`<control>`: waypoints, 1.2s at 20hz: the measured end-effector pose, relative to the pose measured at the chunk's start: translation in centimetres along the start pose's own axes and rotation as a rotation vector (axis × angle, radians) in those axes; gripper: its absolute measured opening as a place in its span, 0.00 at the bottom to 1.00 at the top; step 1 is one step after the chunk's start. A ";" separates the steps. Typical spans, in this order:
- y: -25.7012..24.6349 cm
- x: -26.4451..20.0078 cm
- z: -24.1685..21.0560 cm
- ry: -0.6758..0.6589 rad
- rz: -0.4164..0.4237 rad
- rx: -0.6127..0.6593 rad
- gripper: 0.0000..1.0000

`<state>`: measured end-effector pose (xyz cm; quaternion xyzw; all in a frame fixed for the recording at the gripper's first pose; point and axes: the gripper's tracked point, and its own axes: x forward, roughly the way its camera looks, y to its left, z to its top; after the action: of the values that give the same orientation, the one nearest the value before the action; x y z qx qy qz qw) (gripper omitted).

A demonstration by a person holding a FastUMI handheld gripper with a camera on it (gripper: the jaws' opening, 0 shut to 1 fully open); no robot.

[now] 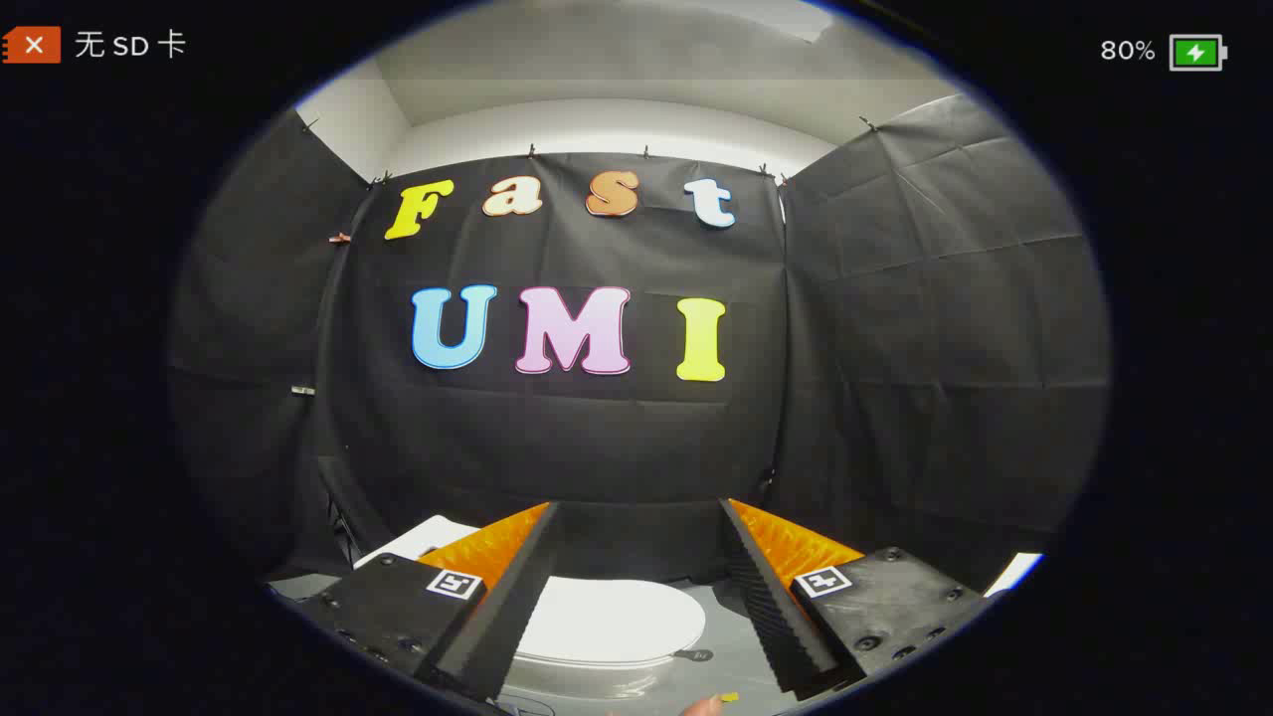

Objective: Open the toilet lid.

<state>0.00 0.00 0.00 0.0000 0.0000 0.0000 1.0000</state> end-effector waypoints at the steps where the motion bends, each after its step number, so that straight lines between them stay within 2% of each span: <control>1: 0.1 -0.1 0.0 0.000 0.001 0.001 0.98; 19: 1.4 0.2 1.0 -0.006 0.024 0.002 0.98; 24: 1.9 0.7 1.0 -0.041 0.060 -0.001 0.98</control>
<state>0.68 1.89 0.99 -0.0003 -0.0206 0.0300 0.9993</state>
